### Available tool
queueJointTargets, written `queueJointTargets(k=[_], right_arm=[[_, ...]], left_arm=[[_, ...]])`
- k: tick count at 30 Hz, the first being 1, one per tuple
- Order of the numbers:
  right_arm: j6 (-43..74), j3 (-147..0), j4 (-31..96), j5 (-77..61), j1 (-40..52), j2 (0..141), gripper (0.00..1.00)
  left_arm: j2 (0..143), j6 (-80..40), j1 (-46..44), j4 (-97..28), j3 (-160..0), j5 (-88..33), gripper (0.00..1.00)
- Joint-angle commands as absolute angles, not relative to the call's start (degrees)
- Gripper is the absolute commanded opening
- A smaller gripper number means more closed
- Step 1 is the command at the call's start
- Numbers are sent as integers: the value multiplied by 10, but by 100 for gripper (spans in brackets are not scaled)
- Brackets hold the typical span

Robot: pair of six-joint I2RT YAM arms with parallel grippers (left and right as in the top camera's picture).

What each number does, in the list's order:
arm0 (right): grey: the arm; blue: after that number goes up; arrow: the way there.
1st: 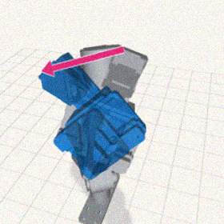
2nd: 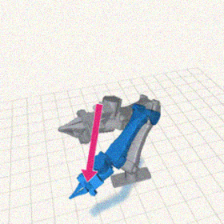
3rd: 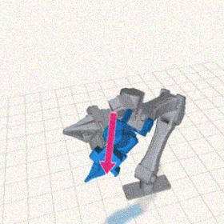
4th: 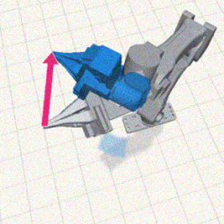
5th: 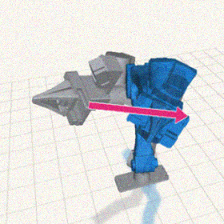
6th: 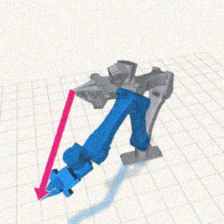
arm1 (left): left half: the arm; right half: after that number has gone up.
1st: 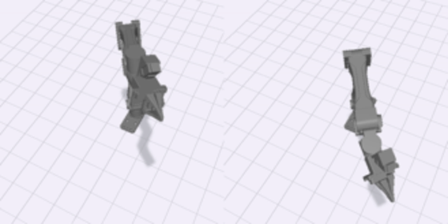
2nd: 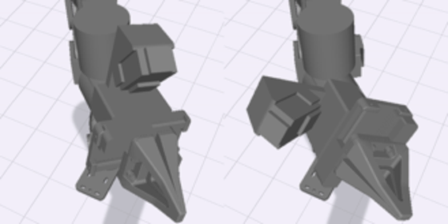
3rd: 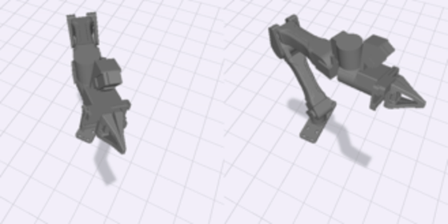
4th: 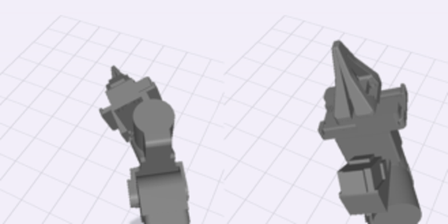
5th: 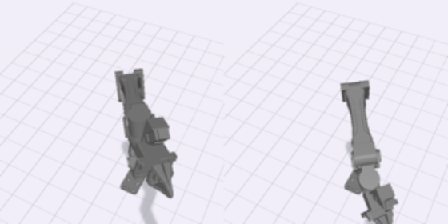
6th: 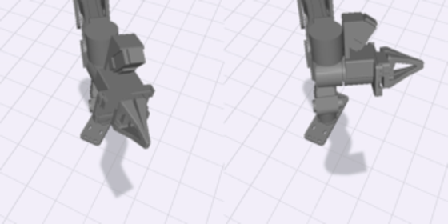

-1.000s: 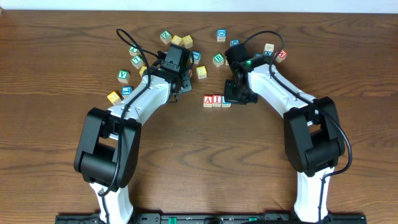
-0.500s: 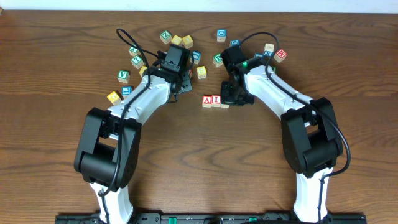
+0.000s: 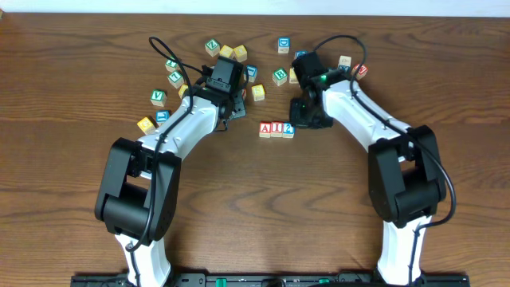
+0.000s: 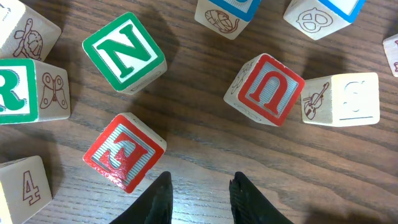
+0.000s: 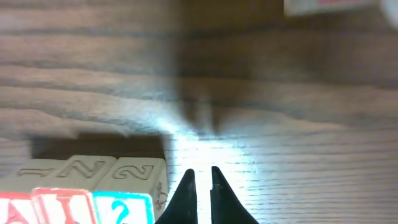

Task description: Spell out AI2

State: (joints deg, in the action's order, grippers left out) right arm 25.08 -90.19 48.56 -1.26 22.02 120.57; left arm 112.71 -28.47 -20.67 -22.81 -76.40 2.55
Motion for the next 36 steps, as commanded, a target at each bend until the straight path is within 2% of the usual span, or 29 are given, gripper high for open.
queueJointTargets(k=[1, 6, 11, 18, 36], right_arm=[[214, -934, 484, -9, 223, 1174, 4], [180, -957, 477, -51, 240, 1172, 4], [178, -954, 455, -113, 267, 1173, 5], [180, -919, 422, -111, 310, 1173, 7], [183, -880, 416, -96, 347, 1173, 4]], left_arm=[[1117, -281, -206, -230, -761, 37, 31], [1117, -286, -203, -238, -761, 45, 29], [1117, -392, -186, -281, -761, 107, 26], [1117, -485, -146, -328, -761, 110, 26], [1117, -488, -144, -329, -761, 112, 26]])
